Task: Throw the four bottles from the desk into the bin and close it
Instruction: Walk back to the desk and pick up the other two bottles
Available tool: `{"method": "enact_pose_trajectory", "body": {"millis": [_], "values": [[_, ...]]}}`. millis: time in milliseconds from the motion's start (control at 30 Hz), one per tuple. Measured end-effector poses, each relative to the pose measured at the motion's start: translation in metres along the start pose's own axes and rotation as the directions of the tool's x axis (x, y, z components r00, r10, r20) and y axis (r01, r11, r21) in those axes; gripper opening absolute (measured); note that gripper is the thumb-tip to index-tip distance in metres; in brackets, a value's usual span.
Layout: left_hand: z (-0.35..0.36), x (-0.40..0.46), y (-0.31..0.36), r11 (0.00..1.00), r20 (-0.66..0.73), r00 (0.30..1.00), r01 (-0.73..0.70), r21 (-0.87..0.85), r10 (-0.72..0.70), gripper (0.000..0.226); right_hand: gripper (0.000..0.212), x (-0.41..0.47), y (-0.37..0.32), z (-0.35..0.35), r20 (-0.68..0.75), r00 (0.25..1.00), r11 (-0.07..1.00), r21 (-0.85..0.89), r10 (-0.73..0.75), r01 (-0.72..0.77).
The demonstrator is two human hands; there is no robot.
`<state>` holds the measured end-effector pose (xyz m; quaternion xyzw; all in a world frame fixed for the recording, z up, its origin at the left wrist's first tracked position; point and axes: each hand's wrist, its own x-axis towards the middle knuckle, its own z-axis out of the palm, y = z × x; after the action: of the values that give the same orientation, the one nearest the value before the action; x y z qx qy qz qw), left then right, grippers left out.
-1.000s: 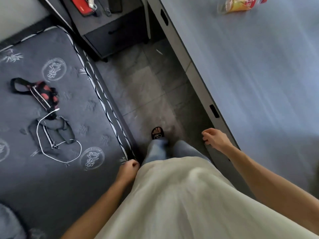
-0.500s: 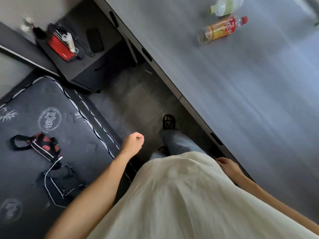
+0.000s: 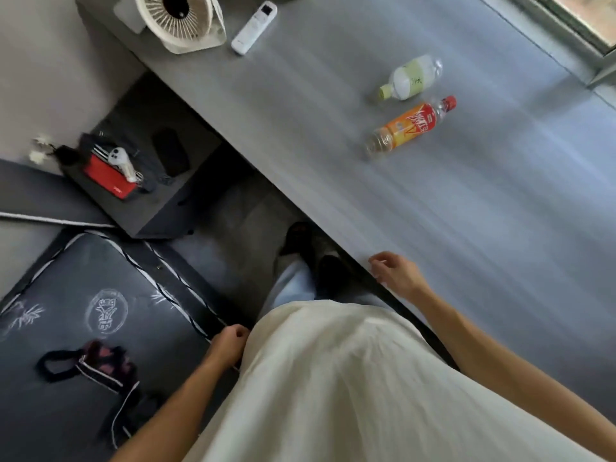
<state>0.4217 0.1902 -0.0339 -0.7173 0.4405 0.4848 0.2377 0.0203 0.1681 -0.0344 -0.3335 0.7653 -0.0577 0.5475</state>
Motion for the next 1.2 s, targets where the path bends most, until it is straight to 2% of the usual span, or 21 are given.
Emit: {"method": "enact_pose_trajectory", "body": {"millis": [200, 333, 467, 600, 800, 967, 1100, 1200], "values": [[-0.083, 0.045, 0.057, 0.994, 0.012, 0.998, -0.054, 0.097, 0.054, 0.023, 0.023, 0.019, -0.028, -0.004, -0.063, 0.992, 0.990, 0.101, 0.107, -0.100], [-0.146, 0.072, 0.124, 0.930, 0.011, 0.978, -0.202, 0.307, 0.209, 0.021, 0.026, 0.012, -0.032, 0.008, -0.092, 0.963, 0.960, 0.149, 0.251, -0.236], [-0.181, 0.087, 0.208, 0.844, 0.046, 0.923, -0.368, 0.391, 0.381, 0.020, 0.027, 0.003, -0.037, 0.018, -0.146, 0.919, 0.910, 0.263, 0.367, -0.322], [-0.191, 0.090, 0.306, 0.751, 0.083, 0.834, -0.531, 0.392, 0.546, 0.021, 0.030, 0.010, -0.059, 0.005, -0.232, 0.878, 0.836, 0.478, 0.418, -0.271], [-0.180, 0.091, 0.463, 0.663, -0.024, 0.697, -0.669, 0.336, 0.716, 0.026, 0.055, 0.065, -0.114, -0.065, -0.371, 0.781, 0.696, 0.709, 0.503, -0.111], [-0.156, 0.101, 0.567, 0.608, -0.049, 0.627, -0.729, 0.315, 0.778, 0.063, 0.088, 0.123, -0.156, -0.122, -0.434, 0.713, 0.616, 0.788, 0.550, 0.004], [-0.129, 0.115, 0.617, 0.572, -0.039, 0.598, -0.743, 0.347, 0.800, 0.087, 0.111, 0.163, -0.177, -0.145, -0.448, 0.670, 0.641, 0.766, 0.592, -0.054], [-0.110, 0.125, 0.633, 0.542, -0.027, 0.580, -0.742, 0.396, 0.814, 0.094, 0.121, 0.182, -0.184, -0.146, -0.467, 0.624, 0.666, 0.737, 0.627, -0.117]]}}
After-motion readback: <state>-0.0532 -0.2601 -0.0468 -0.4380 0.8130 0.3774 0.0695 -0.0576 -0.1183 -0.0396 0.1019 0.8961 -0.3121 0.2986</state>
